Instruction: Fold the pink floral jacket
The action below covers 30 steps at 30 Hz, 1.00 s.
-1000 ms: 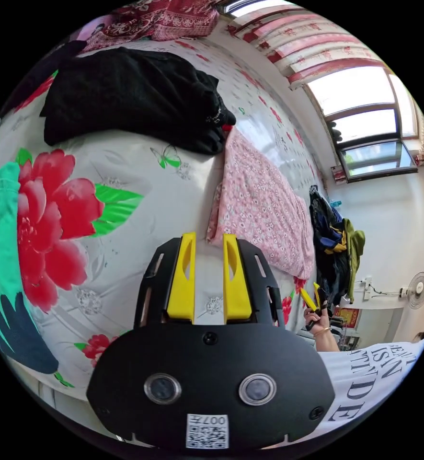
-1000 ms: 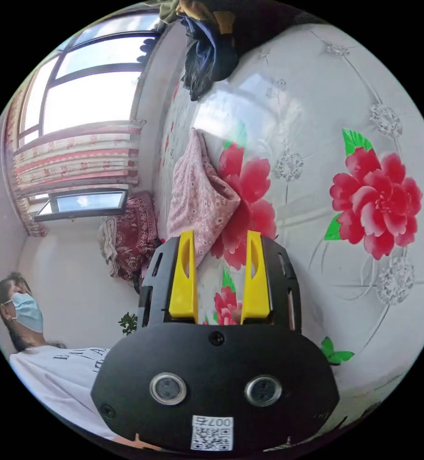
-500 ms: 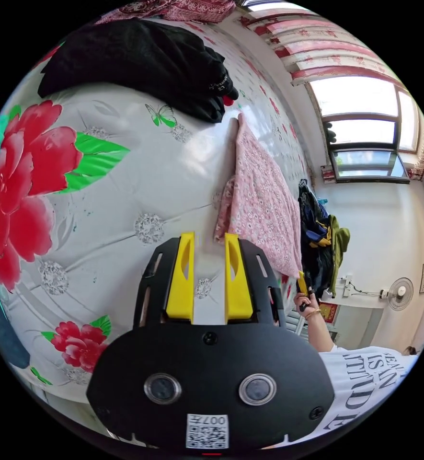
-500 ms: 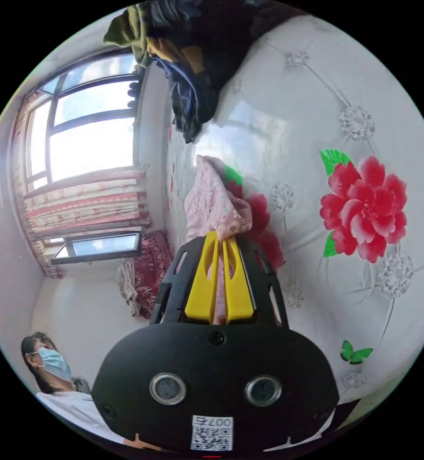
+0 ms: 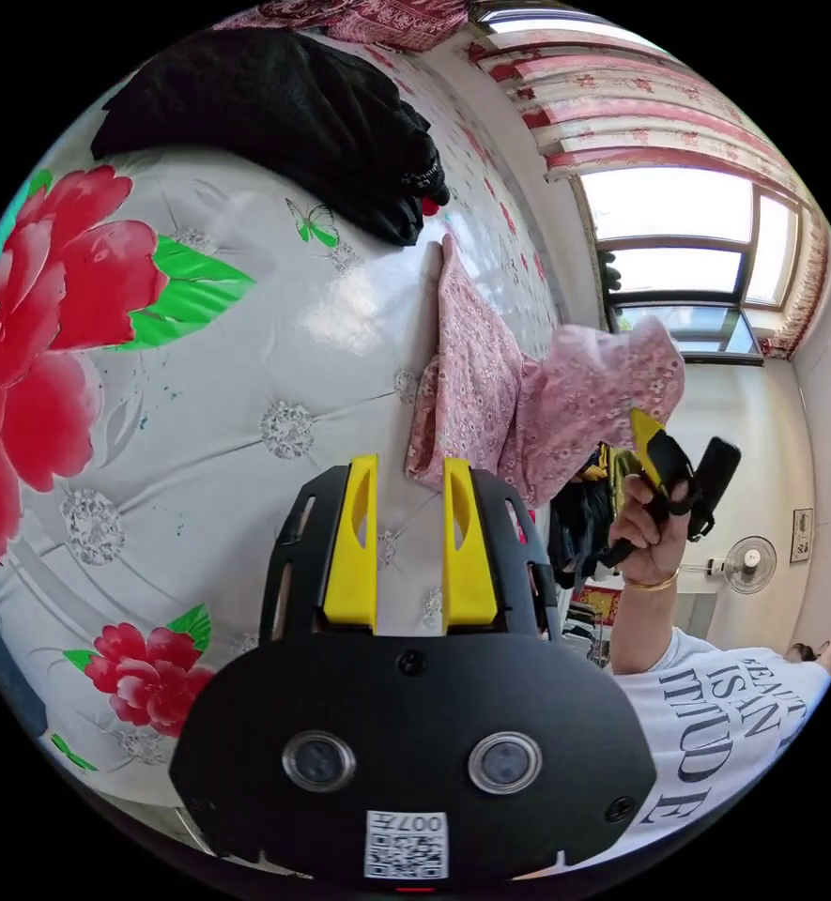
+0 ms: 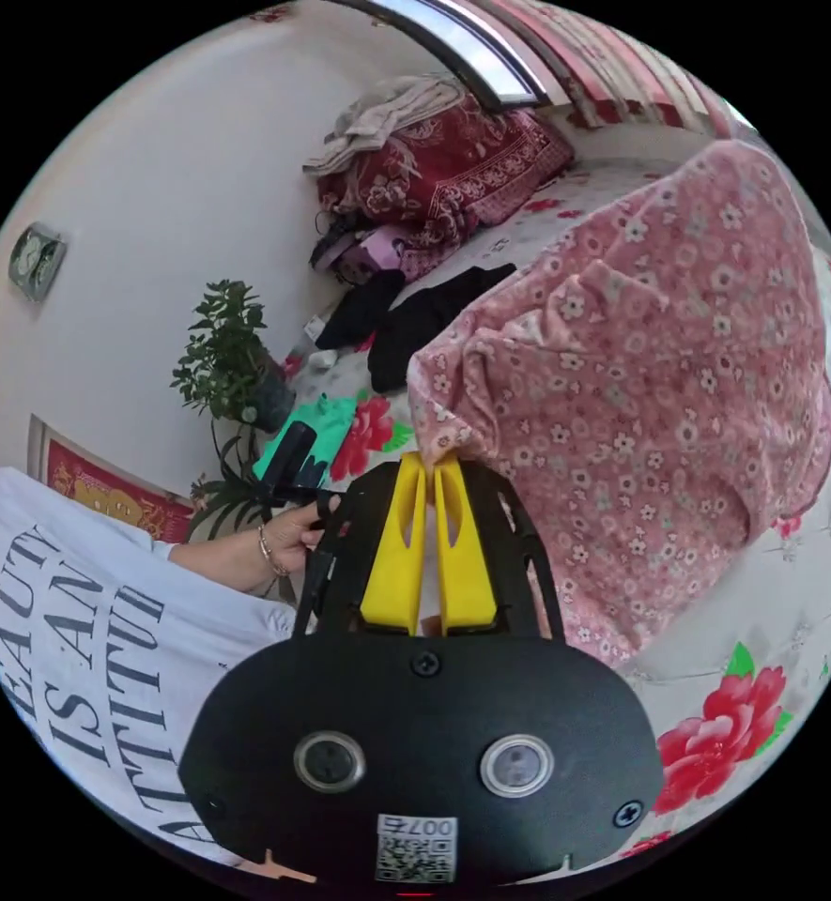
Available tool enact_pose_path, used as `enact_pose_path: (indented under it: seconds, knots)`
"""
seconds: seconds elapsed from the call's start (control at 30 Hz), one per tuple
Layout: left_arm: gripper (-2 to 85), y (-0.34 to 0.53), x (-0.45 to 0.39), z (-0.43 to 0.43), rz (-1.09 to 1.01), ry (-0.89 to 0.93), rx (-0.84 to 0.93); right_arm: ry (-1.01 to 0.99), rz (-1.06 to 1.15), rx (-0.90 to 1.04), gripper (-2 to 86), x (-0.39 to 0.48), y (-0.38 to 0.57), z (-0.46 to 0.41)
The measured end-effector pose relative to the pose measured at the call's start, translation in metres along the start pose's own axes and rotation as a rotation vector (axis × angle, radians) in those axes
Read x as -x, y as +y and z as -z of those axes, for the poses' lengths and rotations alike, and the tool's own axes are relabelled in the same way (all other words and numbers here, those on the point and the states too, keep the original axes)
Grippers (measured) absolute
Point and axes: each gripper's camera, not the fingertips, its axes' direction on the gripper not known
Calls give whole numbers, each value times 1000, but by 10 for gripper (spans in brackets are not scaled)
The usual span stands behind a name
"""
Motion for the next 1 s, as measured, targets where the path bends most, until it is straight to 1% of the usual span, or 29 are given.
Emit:
enact_pose_path:
  seconds: [0.07,0.13,0.2,0.27,0.3,0.37,0.4,0.43,0.5,0.57,0.63,0.7,0.73,0.77,0.8,0.83,0.9,0.93,1.0]
  knots:
    - [98,5,7,5,13,21,4,-4,-64,147,7,-17,9,-61]
    - [105,8,12,9,27,40,17,-44,-88,198,18,-31,18,-78]
    - [112,12,14,12,27,82,41,-108,-99,141,32,-43,23,-63]
    - [121,15,12,13,19,116,58,-137,-128,-5,50,-70,25,-17]
    - [128,17,9,13,15,151,69,-123,-146,-48,55,-80,26,-3]
    - [140,21,2,13,3,204,83,-25,-268,-178,78,-129,34,46]
    - [150,24,-3,10,-7,228,96,-4,-311,-195,86,-145,37,56]
    - [154,25,-7,9,-12,236,104,10,-400,-217,99,-177,44,71]
    - [165,27,-16,-1,-6,235,120,-47,-505,-233,116,-221,57,80]
    - [166,21,-20,-5,27,271,108,-156,-613,-221,129,-270,73,74]
    - [166,11,-27,-11,41,297,112,-220,-651,-207,129,-292,77,65]
    - [143,-4,-32,-17,59,287,141,-268,-662,-245,124,-304,78,63]
    - [133,-6,-31,-17,75,283,147,-326,-670,-234,117,-312,76,58]
    - [96,-9,-28,-18,110,285,143,-358,-671,-213,109,-315,74,52]
    - [63,-10,-27,-18,127,292,118,-352,-669,-208,105,-315,73,51]
    - [49,-10,-28,-18,134,283,108,-336,-667,-217,96,-312,74,54]
    - [16,-8,-41,-7,99,312,82,-362,-666,-271,85,-305,79,64]
    - [14,-6,-48,-1,82,325,71,-401,-665,-316,80,-295,84,71]
    - [6,9,-77,37,11,337,26,-449,-645,-366,71,-271,93,79]
